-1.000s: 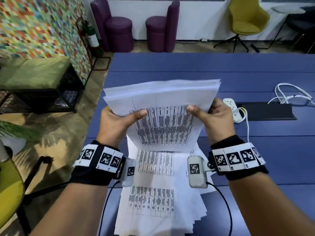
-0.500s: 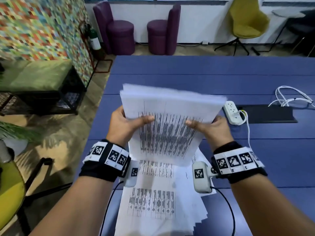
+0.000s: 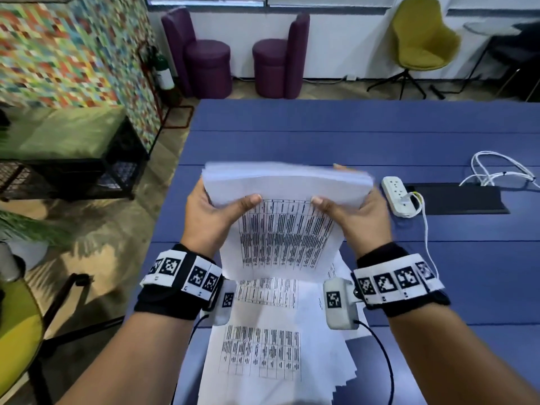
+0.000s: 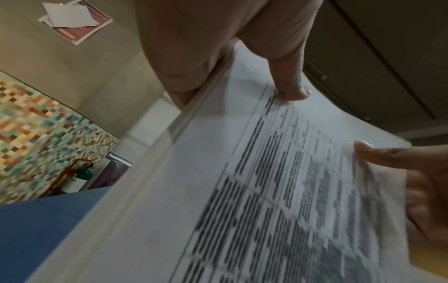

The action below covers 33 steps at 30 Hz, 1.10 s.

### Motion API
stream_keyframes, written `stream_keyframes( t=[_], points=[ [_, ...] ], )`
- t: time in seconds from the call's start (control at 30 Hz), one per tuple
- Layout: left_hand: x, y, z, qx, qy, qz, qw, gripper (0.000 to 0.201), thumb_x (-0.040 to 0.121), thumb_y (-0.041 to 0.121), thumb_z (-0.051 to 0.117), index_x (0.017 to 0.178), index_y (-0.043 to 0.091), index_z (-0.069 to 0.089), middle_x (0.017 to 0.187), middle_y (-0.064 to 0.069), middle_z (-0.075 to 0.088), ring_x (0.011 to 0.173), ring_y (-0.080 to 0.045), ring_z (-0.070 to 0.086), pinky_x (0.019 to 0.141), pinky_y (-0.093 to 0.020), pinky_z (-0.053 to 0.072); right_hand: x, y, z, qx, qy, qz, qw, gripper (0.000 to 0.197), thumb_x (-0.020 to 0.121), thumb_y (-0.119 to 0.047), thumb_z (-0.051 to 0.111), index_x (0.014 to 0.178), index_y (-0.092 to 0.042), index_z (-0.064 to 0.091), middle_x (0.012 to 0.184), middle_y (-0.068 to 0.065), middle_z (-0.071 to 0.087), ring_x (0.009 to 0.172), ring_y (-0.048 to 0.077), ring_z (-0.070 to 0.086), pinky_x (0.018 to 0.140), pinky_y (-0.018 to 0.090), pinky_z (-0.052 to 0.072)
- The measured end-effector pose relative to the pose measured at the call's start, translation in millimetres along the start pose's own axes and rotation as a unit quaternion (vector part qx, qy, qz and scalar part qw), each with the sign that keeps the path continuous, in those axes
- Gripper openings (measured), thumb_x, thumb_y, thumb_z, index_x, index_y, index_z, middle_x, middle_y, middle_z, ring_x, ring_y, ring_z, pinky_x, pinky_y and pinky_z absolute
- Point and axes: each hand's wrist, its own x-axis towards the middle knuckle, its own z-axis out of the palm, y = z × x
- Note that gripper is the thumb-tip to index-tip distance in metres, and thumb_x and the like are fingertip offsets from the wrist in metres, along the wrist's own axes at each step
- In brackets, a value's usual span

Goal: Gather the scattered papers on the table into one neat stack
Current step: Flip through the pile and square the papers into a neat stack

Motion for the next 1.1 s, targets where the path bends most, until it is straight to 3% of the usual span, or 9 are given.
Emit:
stream_keyframes(
  t=[0.13, 0.23, 0.3, 0.43, 0.63, 0.8, 0.93, 1.0, 1.1],
  points=[
    [-7, -4, 6, -0.021, 0.02, 0.023, 0.999, 0.059, 0.072, 0.001, 0.078, 0.123, -0.005, 0.05, 0.111, -0.01, 0.071, 0.101, -0.019, 0.069, 0.084, -0.027, 0.054, -11, 15, 2, -0.078, 0.044, -0.11, 0.99, 0.092, 0.075, -0.009, 0.076, 0.144, -0.037, 0.022, 0.138, 0.003, 0.043, 0.128, 0.021, 0.046, 0.109, 0.049, 0.037],
    [-10, 0, 14, -0.028, 0.071, 0.05, 0.996, 0.024, 0.085, 0.017, 0.072, 0.101, 0.011, 0.056, 0.087, 0.011, 0.071, 0.085, -0.006, 0.066, 0.077, -0.02, 0.05, -17, 17, 9, -0.17, 0.064, -0.224, 0.958, 0.084, 0.085, 0.003, 0.064, 0.147, -0.03, 0.018, 0.142, -0.012, 0.03, 0.133, 0.003, 0.03, 0.116, 0.026, 0.022],
    [-11, 5, 20, -0.015, 0.123, 0.063, 0.99, 0.025, 0.088, 0.039, 0.068, 0.078, 0.022, 0.052, 0.065, 0.014, 0.055, 0.065, -0.006, 0.052, 0.065, -0.021, 0.043, -21, 19, 11, -0.218, 0.062, -0.263, 0.938, 0.065, 0.088, 0.001, 0.061, 0.141, -0.028, 0.037, 0.123, -0.001, 0.035, 0.117, 0.002, 0.037, 0.108, 0.017, 0.026],
    [-6, 5, 25, -0.007, 0.184, 0.042, 0.982, 0.039, 0.086, 0.04, 0.07, 0.061, 0.025, 0.045, 0.053, 0.017, 0.043, 0.055, -0.006, 0.041, 0.057, -0.02, 0.038, -22, 19, 11, -0.228, 0.059, -0.262, 0.936, 0.052, 0.087, -0.002, 0.064, 0.129, -0.029, 0.053, 0.116, 0.009, 0.035, 0.109, 0.01, 0.042, 0.104, 0.015, 0.03],
    [7, 5, 21, -0.007, 0.217, 0.05, 0.975, 0.018, 0.082, 0.021, 0.059, 0.081, 0.004, 0.06, 0.069, 0.007, 0.056, 0.06, 0.003, 0.05, 0.059, -0.01, 0.039, -23, 14, 8, -0.208, 0.054, -0.244, 0.946, 0.049, 0.082, -0.002, 0.069, 0.126, -0.022, 0.057, 0.117, 0.011, 0.047, 0.11, -0.005, 0.044, 0.1, 0.01, 0.031],
    [0, 6, 29, 0.016, 0.193, 0.046, 0.98, 0.018, 0.084, 0.028, 0.056, 0.074, 0.013, 0.056, 0.068, 0.002, 0.057, 0.063, -0.008, 0.052, 0.061, -0.022, 0.042, -23, 13, 13, -0.201, 0.06, -0.241, 0.948, 0.042, 0.085, 0.0, 0.064, 0.12, -0.024, 0.06, 0.108, 0.011, 0.053, 0.096, -0.006, 0.049, 0.09, 0.012, 0.04],
    [10, 5, 19, 0.015, 0.213, 0.087, 0.973, 0.019, 0.092, 0.021, 0.056, 0.084, 0.005, 0.059, 0.076, 0.009, 0.059, 0.07, 0.005, 0.054, 0.072, -0.009, 0.04, -19, 14, 8, -0.138, 0.058, -0.234, 0.961, 0.06, 0.084, 0.007, 0.063, 0.13, -0.028, 0.048, 0.126, -0.001, 0.055, 0.119, 0.006, 0.05, 0.106, 0.026, 0.036],
    [7, 3, 13, 0.032, 0.186, 0.101, 0.977, 0.026, 0.101, 0.019, 0.05, 0.096, -0.005, 0.059, 0.083, 0.011, 0.059, 0.075, 0.013, 0.054, 0.075, -0.004, 0.038, -16, 18, 4, -0.056, 0.027, -0.179, 0.982, 0.073, 0.083, 0.006, 0.065, 0.137, -0.035, 0.038, 0.123, -0.006, 0.059, 0.115, 0.018, 0.055, 0.107, 0.04, 0.04],
    [-4, -16, 0, 0.023, 0.07, 0.086, 0.994, 0.048, 0.09, 0.053, 0.058, 0.107, 0.008, 0.055, 0.088, 0.013, 0.065, 0.082, 0.011, 0.058, 0.076, -0.007, 0.043, -10, 35, -4, 0.038, 0.008, -0.065, 0.997, 0.065, 0.079, -0.016, 0.075, 0.134, -0.02, 0.039, 0.11, -0.002, 0.067, 0.104, 0.022, 0.063, 0.098, 0.041, 0.048]
  ],
)
